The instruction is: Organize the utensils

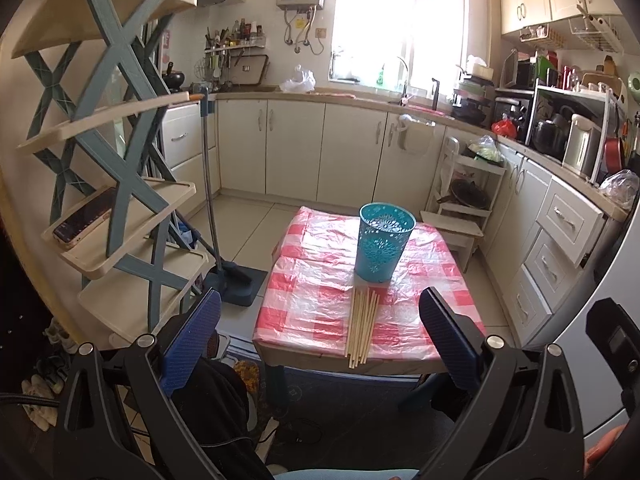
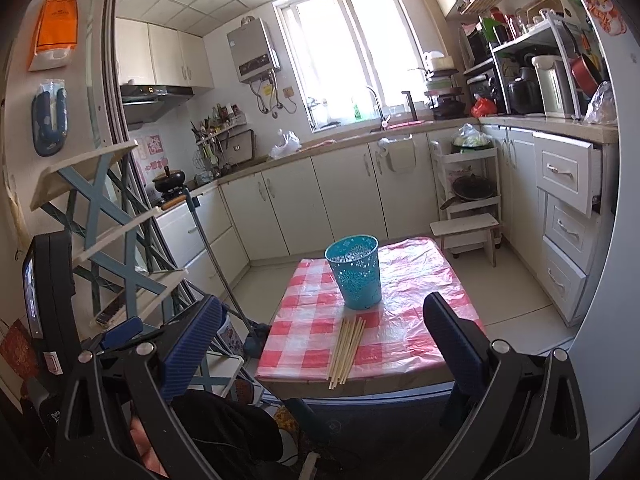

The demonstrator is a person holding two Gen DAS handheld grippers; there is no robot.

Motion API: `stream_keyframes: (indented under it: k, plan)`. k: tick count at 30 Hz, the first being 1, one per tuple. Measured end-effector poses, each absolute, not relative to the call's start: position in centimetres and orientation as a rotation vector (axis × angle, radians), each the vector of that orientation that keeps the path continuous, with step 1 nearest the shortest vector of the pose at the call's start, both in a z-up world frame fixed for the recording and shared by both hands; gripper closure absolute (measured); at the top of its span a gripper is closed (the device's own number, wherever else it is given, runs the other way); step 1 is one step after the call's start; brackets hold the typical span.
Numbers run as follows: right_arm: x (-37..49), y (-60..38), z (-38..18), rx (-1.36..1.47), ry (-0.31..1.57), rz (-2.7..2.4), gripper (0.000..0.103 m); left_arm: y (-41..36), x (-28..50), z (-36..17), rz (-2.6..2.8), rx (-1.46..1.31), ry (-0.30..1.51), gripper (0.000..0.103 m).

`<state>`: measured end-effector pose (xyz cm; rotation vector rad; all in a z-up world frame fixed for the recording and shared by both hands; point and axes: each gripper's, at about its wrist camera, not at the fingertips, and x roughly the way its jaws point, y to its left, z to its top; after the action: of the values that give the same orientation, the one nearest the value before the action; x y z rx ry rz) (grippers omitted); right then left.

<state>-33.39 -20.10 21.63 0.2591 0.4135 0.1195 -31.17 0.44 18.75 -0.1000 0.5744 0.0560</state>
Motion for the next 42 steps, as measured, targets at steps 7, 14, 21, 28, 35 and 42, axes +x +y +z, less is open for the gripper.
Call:
stream_keyframes:
  k: [7, 14, 21, 28, 35, 42]
  plan:
    - [-27.1, -21.3, 16.7, 0.282, 0.621, 0.074, 0.006, 0.4, -24.0, 14.9, 0.046, -0.085, 0.697, 0.008]
    - [-21.2, -22.0, 12.3, 0.284, 0.74, 0.045, 0.006, -0.1, -17.2, 10.8, 0.036, -0.088, 0.77, 0.009]
    - [-15.7, -21.4, 8.0, 0.261, 0.805, 0.051, 0.007, -0.7, -11.9, 6.0, 0.029, -0.089, 0.851, 0.008]
    - [-7.9, -20.8, -0.9, 0.296, 0.992, 0.096, 0.059, -0.3, -8.1, 0.9, 0.054, -0.081, 0.941, 0.009]
    - [-2.8, -18.9, -5.5, 0.329, 1.038, 0.107, 0.073, -0.6, -5.0, -2.5, 0.051, -0.07, 1.004, 0.008]
    - [-0.3, -19.0, -7.6, 0.265, 1.057, 0.079, 0.073, -1.4, -2.5, -4.8, 0.045, -0.061, 1.048, 0.008]
